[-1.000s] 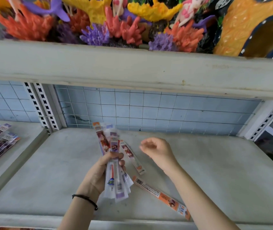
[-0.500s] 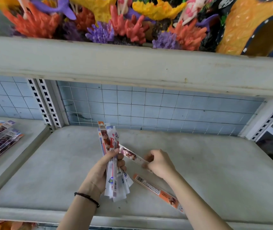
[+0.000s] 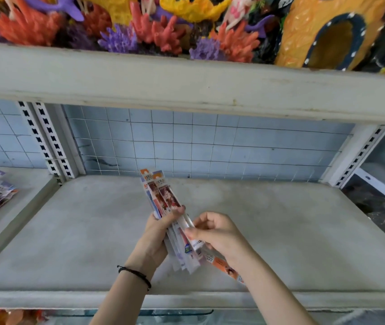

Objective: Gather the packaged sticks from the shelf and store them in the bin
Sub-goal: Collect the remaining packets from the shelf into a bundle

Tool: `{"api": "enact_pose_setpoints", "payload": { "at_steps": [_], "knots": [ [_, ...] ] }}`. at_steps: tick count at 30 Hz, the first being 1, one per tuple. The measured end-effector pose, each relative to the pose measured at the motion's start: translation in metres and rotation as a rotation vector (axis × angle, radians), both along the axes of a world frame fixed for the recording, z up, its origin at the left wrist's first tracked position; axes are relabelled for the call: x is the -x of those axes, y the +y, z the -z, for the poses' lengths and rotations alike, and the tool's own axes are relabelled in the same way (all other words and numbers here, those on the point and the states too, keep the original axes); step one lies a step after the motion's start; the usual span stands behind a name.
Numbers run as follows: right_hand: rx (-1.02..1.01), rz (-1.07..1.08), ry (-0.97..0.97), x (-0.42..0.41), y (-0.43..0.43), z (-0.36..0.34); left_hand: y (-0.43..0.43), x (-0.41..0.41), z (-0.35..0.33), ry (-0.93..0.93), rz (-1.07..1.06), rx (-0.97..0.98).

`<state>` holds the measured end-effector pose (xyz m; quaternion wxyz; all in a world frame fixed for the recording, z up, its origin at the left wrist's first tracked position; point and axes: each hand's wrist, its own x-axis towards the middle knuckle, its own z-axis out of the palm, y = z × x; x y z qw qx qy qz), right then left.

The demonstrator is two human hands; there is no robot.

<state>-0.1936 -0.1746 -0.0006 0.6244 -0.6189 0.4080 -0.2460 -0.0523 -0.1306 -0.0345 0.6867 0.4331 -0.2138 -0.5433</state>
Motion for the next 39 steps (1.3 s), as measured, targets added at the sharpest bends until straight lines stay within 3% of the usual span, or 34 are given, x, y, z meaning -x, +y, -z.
{"api": "enact_pose_setpoints", "payload": {
  "at_steps": [3,8,11,17,21,26,30,36,39],
  "knots": [
    [0.092,-0.035,0.074,0.013,-0.001,0.002,0.003,-0.003,-0.001,-0.005,-0.041,-0.054],
    [0.39,-0.055,0.471,0.05,-0.011,0.028,0.013,-0.019,0.007,0.092,-0.016,0.019],
    [0.556,-0.132,0.591,0.063,-0.014,0.036,0.016,-0.023,0.008,0.092,-0.019,0.025],
    [0.743,0.022,0.686,0.065,-0.038,0.035,0.016,-0.016,0.008,0.05,0.002,0.007],
    [0.764,-0.068,0.774,0.076,-0.048,0.037,0.013,-0.01,0.007,0.124,0.033,0.018],
    [0.587,0.001,0.583,0.077,-0.05,0.044,0.01,-0.001,0.005,0.126,0.047,0.03],
    [0.369,0.085,0.306,0.074,-0.045,0.037,0.011,0.001,0.0,0.071,0.036,0.028],
    [0.223,0.209,-0.045,0.077,-0.041,0.009,0.016,-0.001,-0.002,-0.008,0.019,-0.024],
    [0.262,0.244,-0.121,0.077,-0.041,-0.01,0.016,0.001,-0.006,-0.099,-0.032,-0.073]
  ]
}}
